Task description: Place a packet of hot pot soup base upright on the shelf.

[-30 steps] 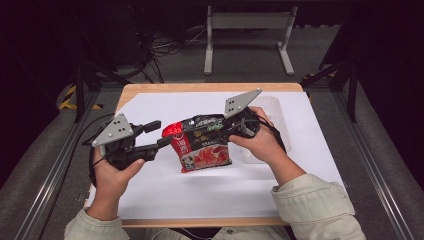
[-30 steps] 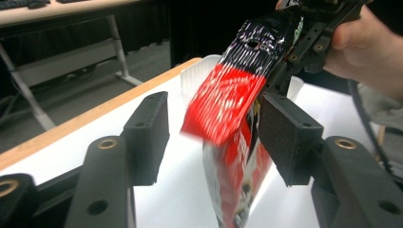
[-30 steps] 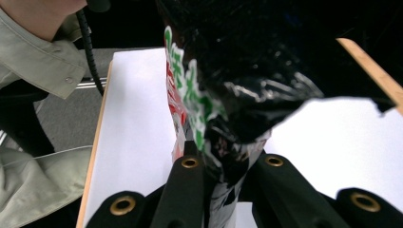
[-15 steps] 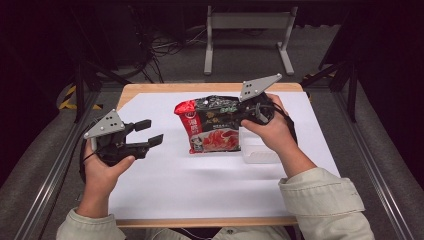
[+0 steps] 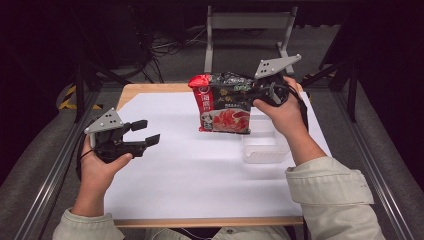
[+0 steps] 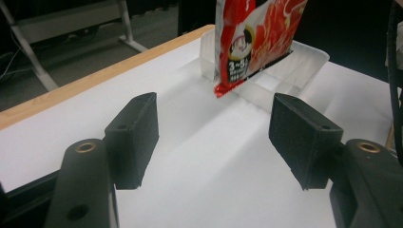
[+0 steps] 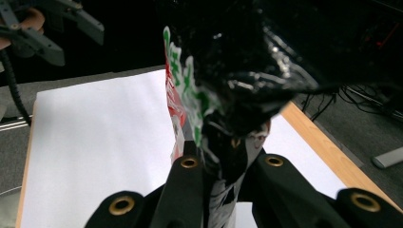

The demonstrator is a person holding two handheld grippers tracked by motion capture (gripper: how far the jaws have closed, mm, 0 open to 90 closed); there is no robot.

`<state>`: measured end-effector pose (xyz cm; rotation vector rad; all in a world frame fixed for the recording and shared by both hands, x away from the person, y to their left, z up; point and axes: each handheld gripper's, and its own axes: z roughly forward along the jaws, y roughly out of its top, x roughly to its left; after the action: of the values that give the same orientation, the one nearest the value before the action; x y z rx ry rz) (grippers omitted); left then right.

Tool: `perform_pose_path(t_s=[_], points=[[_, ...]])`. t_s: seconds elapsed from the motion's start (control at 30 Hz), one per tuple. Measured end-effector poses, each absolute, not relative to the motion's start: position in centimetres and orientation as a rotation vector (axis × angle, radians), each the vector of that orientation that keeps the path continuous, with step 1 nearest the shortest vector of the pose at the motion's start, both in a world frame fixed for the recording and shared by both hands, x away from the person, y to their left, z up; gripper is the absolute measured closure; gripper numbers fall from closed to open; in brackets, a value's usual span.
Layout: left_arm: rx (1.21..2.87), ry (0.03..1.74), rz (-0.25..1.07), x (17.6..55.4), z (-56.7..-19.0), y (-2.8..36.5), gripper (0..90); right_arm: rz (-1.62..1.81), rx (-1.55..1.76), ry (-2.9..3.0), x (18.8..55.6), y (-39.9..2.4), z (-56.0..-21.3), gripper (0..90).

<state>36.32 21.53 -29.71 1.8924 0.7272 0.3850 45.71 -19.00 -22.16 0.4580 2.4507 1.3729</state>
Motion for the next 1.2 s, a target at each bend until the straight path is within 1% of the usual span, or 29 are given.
perform_pose_path(t_s=[0.27, 0.5, 0.8, 0.9, 0.93, 1.2], points=[[1.917, 0.748, 0.372, 36.6, -30.0, 21.4, 32.1, 1.336, 0.539, 2.396, 47.3, -20.5, -21.0, 84.6], [1.926, 0.768, 0.358, 36.7, -30.2, 21.4, 32.1, 1.316, 0.593, 2.338, 48.5, -21.9, -20.6, 84.4], [1.938, 0.762, 0.355, 36.8, -30.3, 21.4, 33.1, 1.287, 0.656, 2.283, 49.7, -23.6, -20.5, 84.4], [1.936, 0.767, 0.339, 36.8, -30.3, 21.3, 32.9, 1.283, 0.673, 2.273, 50.0, -24.0, -20.5, 84.3], [1.930, 0.756, 0.310, 36.9, -30.4, 21.2, 32.7, 1.281, 0.680, 2.264, 50.2, -24.4, -20.5, 84.3], [1.931, 0.771, 0.306, 36.9, -30.5, 21.1, 31.8, 1.263, 0.708, 2.235, 50.8, -25.4, -20.9, 84.2]])
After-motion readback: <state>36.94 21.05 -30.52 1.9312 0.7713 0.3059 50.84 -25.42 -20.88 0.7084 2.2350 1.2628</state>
